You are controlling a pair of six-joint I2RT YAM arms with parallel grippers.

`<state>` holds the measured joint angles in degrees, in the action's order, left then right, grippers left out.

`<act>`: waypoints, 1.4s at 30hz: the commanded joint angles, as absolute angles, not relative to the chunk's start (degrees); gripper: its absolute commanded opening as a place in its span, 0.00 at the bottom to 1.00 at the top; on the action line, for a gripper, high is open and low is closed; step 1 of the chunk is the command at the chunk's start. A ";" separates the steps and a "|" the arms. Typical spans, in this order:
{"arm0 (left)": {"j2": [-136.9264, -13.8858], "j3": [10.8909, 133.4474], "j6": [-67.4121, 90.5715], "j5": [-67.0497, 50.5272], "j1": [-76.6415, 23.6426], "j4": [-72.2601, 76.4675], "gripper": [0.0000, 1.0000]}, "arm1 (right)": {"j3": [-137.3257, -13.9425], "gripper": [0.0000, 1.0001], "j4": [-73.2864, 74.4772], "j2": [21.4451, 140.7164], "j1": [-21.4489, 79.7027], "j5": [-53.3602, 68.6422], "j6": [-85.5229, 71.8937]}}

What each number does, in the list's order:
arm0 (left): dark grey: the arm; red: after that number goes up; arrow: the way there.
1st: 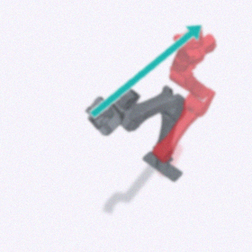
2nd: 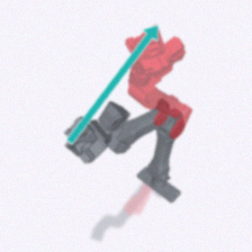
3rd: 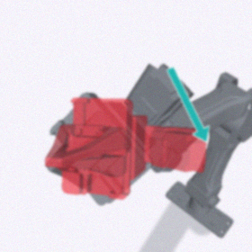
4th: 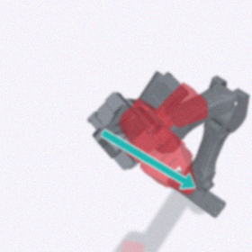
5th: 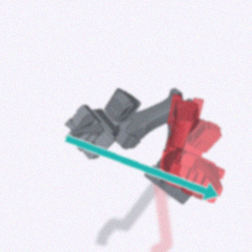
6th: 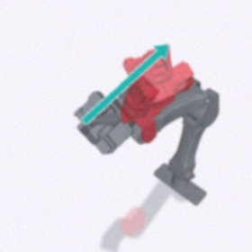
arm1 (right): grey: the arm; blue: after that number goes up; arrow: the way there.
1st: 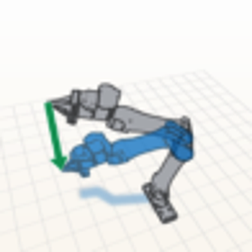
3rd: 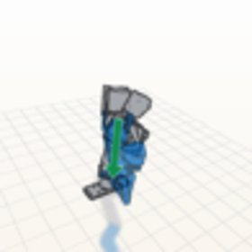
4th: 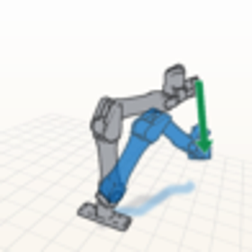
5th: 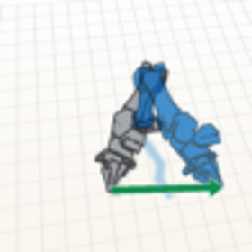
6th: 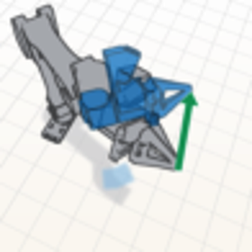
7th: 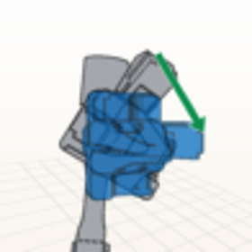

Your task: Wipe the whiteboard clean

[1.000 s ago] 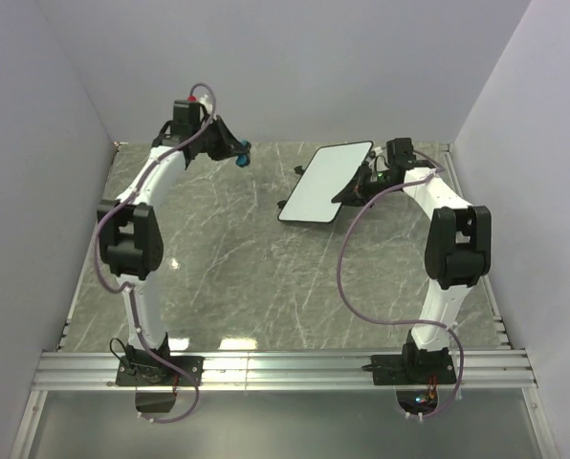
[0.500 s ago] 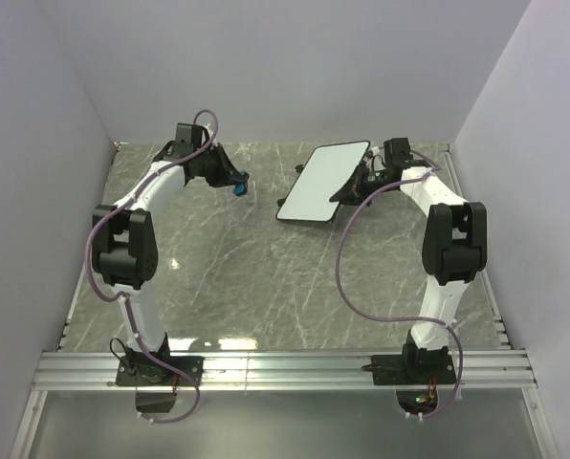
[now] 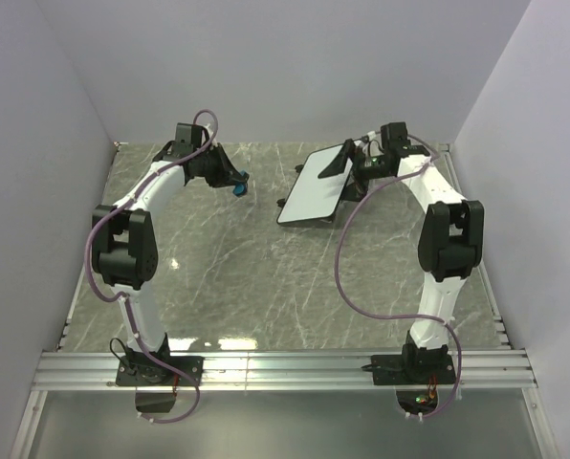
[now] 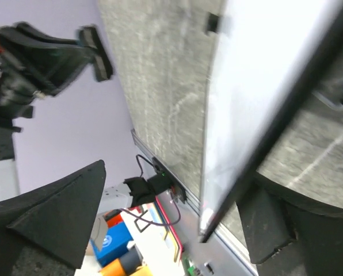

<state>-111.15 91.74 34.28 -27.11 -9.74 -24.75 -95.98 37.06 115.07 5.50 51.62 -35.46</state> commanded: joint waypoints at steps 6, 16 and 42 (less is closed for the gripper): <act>-108.81 94.57 31.64 -25.23 -10.11 -27.06 0.00 | -104.57 1.00 45.24 108.99 5.98 41.46 -30.95; -109.51 89.30 24.00 -9.70 -10.90 -32.86 0.00 | -93.36 1.00 56.08 90.92 6.06 8.00 -24.61; -96.95 86.40 28.12 -4.79 -17.31 -37.00 0.99 | -68.55 1.00 42.89 50.80 8.35 10.10 -23.20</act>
<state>-98.13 83.61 26.68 0.21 -17.52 -33.76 -66.96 45.60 52.31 7.53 9.50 -23.88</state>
